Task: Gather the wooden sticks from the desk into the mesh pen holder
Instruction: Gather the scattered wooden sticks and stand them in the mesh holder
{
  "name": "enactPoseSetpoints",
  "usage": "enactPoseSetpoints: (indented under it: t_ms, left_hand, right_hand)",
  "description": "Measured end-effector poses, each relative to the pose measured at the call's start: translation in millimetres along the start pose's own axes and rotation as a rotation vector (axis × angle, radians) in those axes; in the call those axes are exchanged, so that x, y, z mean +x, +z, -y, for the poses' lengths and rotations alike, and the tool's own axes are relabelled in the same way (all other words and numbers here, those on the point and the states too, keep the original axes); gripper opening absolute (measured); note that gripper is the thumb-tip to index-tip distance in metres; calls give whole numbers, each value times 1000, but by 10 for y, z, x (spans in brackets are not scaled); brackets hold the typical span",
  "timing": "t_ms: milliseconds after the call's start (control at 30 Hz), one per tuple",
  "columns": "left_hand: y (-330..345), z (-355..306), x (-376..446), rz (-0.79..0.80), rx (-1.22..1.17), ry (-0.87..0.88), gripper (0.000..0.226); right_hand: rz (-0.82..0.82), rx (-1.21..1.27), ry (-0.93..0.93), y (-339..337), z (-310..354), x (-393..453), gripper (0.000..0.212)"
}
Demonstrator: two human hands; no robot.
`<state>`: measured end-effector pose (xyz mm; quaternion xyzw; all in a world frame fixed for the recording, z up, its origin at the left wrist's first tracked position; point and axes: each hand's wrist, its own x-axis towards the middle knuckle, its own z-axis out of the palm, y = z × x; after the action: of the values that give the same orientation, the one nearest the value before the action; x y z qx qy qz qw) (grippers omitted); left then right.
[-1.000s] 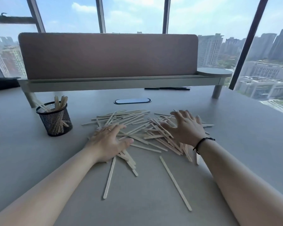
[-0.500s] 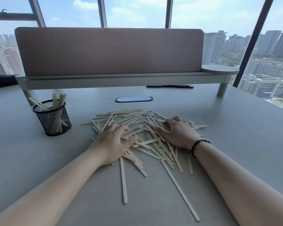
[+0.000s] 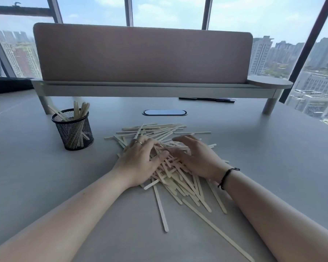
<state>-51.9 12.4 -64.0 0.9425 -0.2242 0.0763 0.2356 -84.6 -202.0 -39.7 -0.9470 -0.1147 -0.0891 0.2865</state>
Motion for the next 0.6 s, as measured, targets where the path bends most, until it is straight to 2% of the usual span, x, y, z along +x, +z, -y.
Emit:
enactPoseSetpoints:
  t_ms: [100, 133, 233, 300, 433, 600]
  left_hand:
    - [-26, 64, 10, -88, -29, 67, 83]
    - [-39, 86, 12, -81, -20, 96, 87]
    - [-106, 120, -4, -7, 31, 152, 95]
    - [-153, 142, -18, 34, 51, 147, 93]
    - [-247, 219, -34, 174, 85, 25, 96]
    - [-260, 243, -73, 245, 161, -13, 97]
  right_hand:
    - [-16, 30, 29, -206, 7, -138, 79]
    - [50, 17, 14, -269, 28, -202, 92]
    - [399, -108, -43, -359, 131, -379, 119]
    - [535, -229, -92, -348, 158, -423, 133]
    - [538, -297, -79, -278, 60, -386, 138]
    - [397, -242, -81, -237, -25, -329, 133]
